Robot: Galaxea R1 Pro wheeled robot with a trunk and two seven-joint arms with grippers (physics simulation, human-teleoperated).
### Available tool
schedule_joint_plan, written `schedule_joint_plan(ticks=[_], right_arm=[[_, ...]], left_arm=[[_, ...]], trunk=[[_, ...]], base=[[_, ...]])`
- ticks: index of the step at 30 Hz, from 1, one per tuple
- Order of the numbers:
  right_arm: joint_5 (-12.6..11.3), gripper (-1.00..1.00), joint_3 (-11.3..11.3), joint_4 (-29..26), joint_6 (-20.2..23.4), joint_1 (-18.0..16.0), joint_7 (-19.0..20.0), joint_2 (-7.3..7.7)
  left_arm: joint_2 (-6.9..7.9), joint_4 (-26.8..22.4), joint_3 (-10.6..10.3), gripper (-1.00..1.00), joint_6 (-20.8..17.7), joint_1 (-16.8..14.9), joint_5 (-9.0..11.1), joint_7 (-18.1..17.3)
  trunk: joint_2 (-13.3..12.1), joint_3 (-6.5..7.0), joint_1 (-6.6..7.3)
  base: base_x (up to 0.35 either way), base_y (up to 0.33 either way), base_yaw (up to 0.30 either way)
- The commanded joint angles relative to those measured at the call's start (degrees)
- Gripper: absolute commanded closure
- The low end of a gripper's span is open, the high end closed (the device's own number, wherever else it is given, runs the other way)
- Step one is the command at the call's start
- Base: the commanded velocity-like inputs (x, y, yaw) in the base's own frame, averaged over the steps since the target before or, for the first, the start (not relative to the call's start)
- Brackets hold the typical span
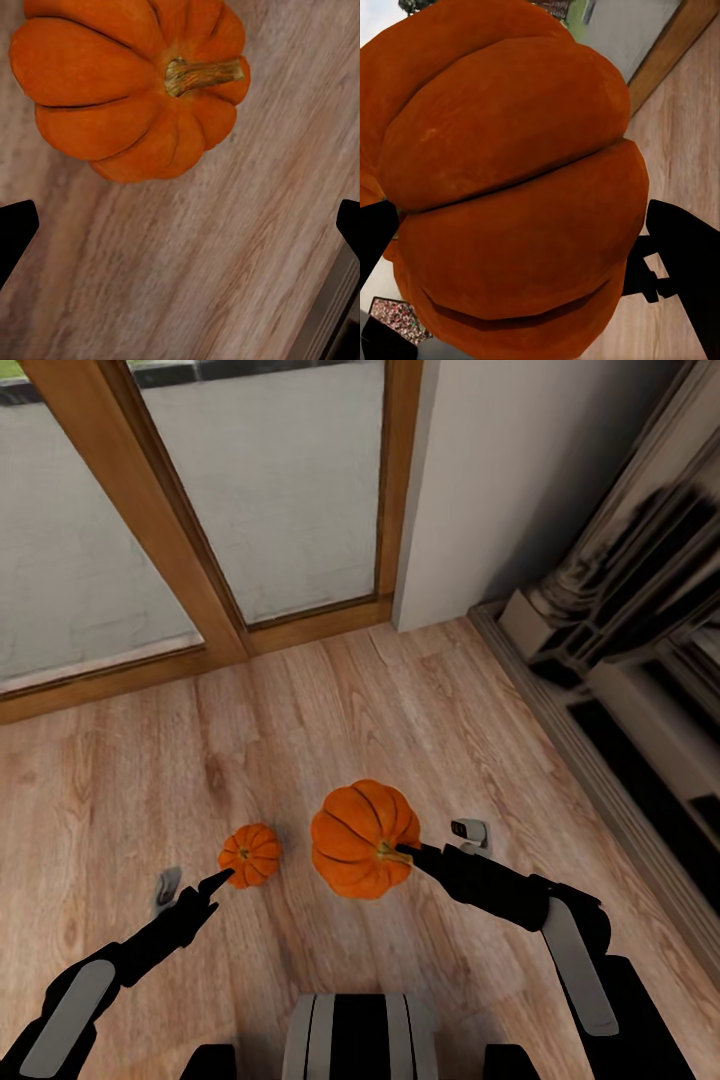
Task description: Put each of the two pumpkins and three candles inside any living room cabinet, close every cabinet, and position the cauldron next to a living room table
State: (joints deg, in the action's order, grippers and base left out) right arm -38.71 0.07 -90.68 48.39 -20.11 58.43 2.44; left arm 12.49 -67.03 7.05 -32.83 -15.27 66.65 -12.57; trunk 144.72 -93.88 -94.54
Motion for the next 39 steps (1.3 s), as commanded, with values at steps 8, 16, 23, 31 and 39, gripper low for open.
schedule_joint_plan(ticks=[8, 16, 23, 31, 39], right_arm=[[-0.07, 1.0, 0.09, 0.02, 0.23, -0.02, -0.04, -0.06], [0.04, 1.0, 0.13, 0.01, 0.21, -0.02, -0.07, -0.07], [0.04, 1.0, 0.19, 0.04, 0.21, -0.02, -0.07, -0.07], [0.12, 1.0, 0.19, 0.05, 0.21, -0.02, -0.07, -0.07], [0.13, 1.0, 0.19, 0.03, 0.21, -0.02, -0.07, -0.07]], left_arm=[[-0.02, 0.05, 0.14, -1.0, -0.39, -0.02, 0.23, -0.09], [-0.01, 0.05, 0.29, -1.0, -0.35, -0.02, 0.23, -0.09], [-0.01, 0.05, 0.42, -1.0, -0.31, -0.02, 0.32, -0.17], [0.16, 0.1, 0.34, -1.0, -0.39, -0.02, 0.53, -2.17], [0.17, 0.3, 0.34, -1.0, -0.41, -0.02, 0.15, -8.11]], trunk=[[0.01, -0.03, 0.0], [0.01, -0.03, 0.0], [0.01, -0.03, 0.0], [0.12, -1.8, -0.2], [0.22, -3.57, -0.41]], base=[[0.092, 0.09, 0.0], [0.057, 0.081, 0.0], [0.002, 0.003, 0.0], [0.0, 0.0, 0.0], [0.0, 0.0, 0.0]])
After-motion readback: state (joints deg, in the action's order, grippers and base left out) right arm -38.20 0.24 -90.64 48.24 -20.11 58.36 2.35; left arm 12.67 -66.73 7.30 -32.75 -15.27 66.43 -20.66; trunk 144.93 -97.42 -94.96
